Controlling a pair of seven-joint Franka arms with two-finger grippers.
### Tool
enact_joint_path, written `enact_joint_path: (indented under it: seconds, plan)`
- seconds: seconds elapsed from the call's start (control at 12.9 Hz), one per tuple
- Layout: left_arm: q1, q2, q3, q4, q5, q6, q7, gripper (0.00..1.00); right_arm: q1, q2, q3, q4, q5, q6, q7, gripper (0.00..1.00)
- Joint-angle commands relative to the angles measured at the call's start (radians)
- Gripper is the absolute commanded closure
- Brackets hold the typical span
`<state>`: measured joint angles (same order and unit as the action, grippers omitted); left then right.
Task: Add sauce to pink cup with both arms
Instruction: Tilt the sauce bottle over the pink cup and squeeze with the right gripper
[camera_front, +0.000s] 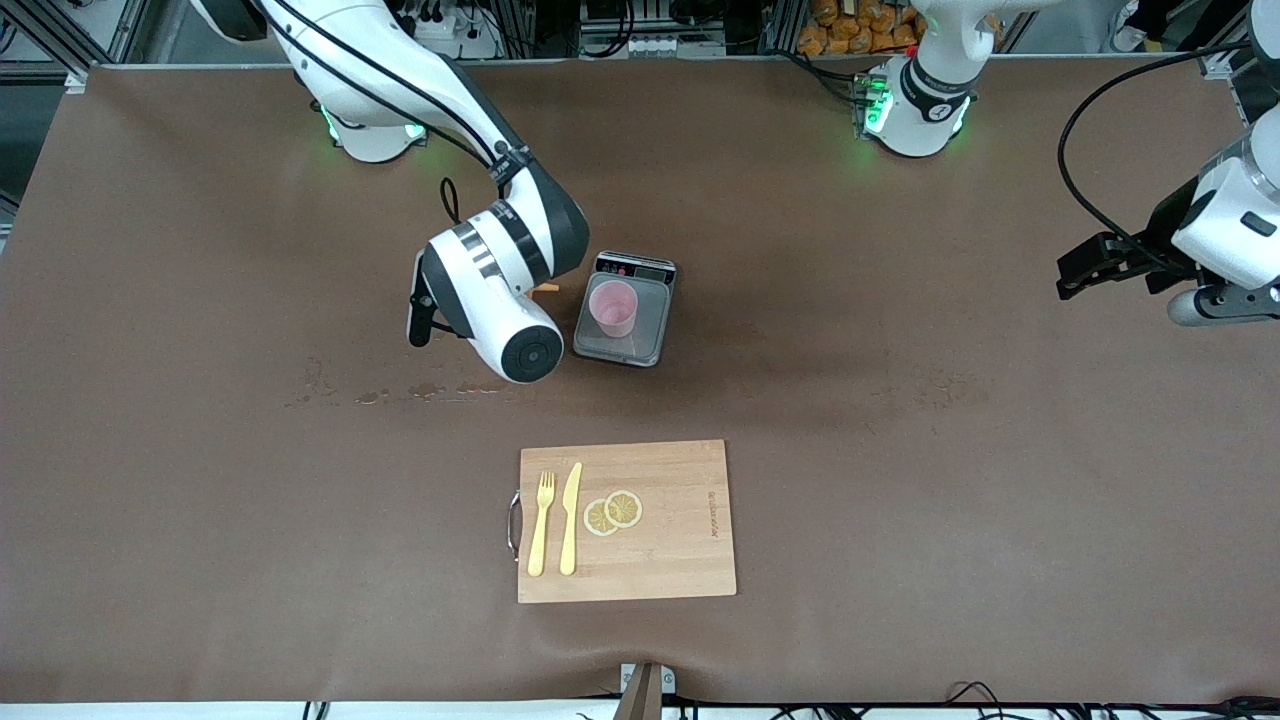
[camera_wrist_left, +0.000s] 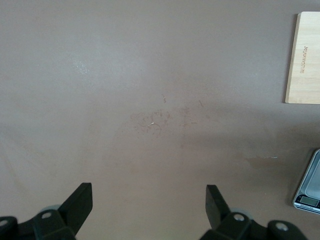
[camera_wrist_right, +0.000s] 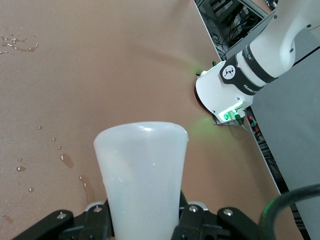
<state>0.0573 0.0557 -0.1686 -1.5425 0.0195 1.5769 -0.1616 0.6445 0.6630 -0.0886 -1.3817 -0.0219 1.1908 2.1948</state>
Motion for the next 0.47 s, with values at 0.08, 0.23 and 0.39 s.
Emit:
enact_joint_path:
  seconds: [0.08, 0.23, 0.39]
  plan:
    - [0.002, -0.02, 0.004, -0.013, -0.019, -0.012, 0.011, 0.0, 0.014, 0.004, -0.005, 0.013, -0.019, -0.016, 0.013, 0.74]
    - [0.002, -0.02, 0.004, -0.013, -0.019, -0.012, 0.011, 0.0, 0.014, 0.004, -0.005, 0.015, -0.016, -0.013, 0.013, 0.76]
    - [0.002, -0.02, 0.004, -0.014, -0.019, -0.012, 0.011, 0.0, 0.012, 0.004, -0.005, 0.018, -0.013, -0.011, 0.013, 0.78]
